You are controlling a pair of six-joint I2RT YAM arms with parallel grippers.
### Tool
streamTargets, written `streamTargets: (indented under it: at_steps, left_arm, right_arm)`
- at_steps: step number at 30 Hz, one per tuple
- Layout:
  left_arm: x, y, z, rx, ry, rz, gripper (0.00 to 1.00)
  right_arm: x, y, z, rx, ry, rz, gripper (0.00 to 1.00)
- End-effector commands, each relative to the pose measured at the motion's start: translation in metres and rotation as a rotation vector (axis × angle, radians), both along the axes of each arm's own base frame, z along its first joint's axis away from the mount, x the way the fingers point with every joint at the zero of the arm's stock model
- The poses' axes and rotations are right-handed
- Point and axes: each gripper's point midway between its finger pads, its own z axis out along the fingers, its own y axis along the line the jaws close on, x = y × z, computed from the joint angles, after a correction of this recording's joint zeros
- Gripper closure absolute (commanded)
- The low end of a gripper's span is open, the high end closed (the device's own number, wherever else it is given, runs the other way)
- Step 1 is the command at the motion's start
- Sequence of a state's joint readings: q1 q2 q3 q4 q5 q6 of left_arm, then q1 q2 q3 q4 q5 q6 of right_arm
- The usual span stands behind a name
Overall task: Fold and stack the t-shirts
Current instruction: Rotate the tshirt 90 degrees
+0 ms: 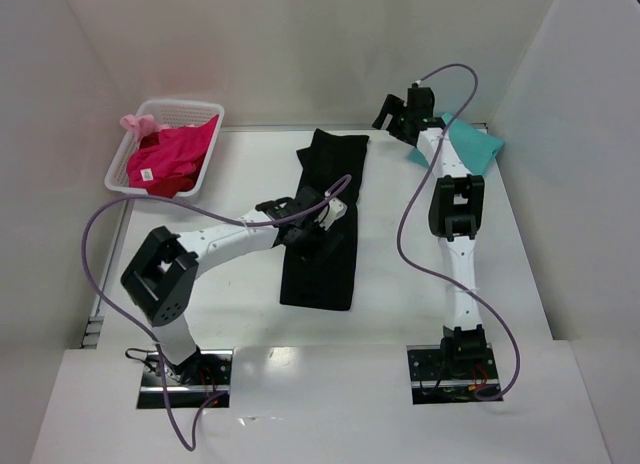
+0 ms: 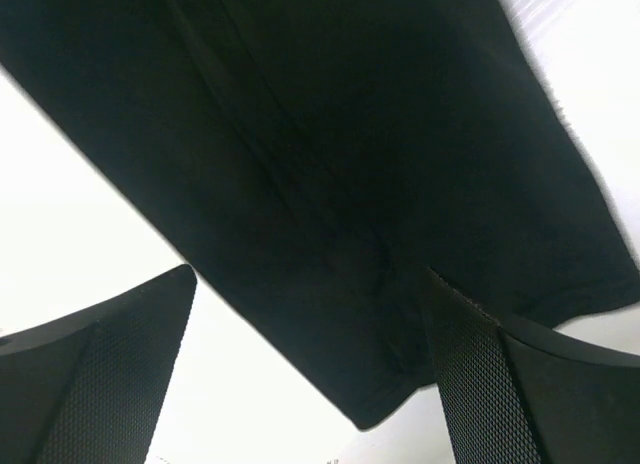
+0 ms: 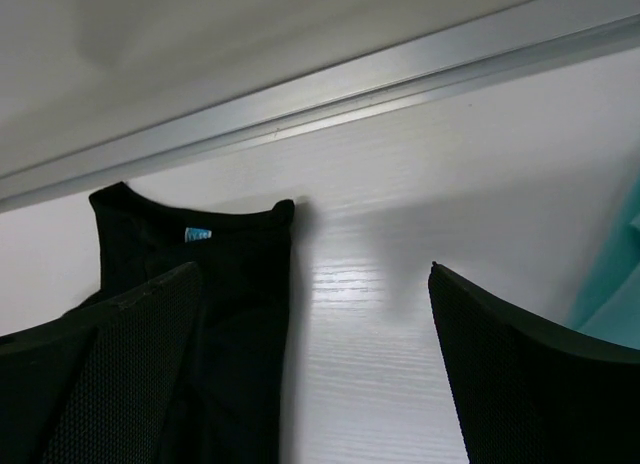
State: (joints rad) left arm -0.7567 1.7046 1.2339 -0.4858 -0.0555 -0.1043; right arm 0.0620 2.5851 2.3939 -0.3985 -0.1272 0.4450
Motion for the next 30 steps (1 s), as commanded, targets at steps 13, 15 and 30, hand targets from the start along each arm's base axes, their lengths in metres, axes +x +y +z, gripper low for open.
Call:
streamTargets:
  at_steps: [13, 15, 30]
  left_arm:
    - [-0.007, -0.004, -0.025, 0.004, 0.081, 0.011, 0.0]
    - [-0.011, -0.003, -0.028, 0.004, 0.096, 0.005, 0.0]
    - [-0.017, 0.003, -0.035, 0.023, 0.107, -0.012, 0.0]
  right_arm:
    - [-0.025, -0.047, -0.029, -0.194, 0.135, -0.237, 0.0]
    - [-0.025, -0.047, -0.032, -0.202, 0.143, -0.23, 0.0]
    - [-0.06, -0.105, -0.045, -0.329, 0.269, -0.369, 0.0]
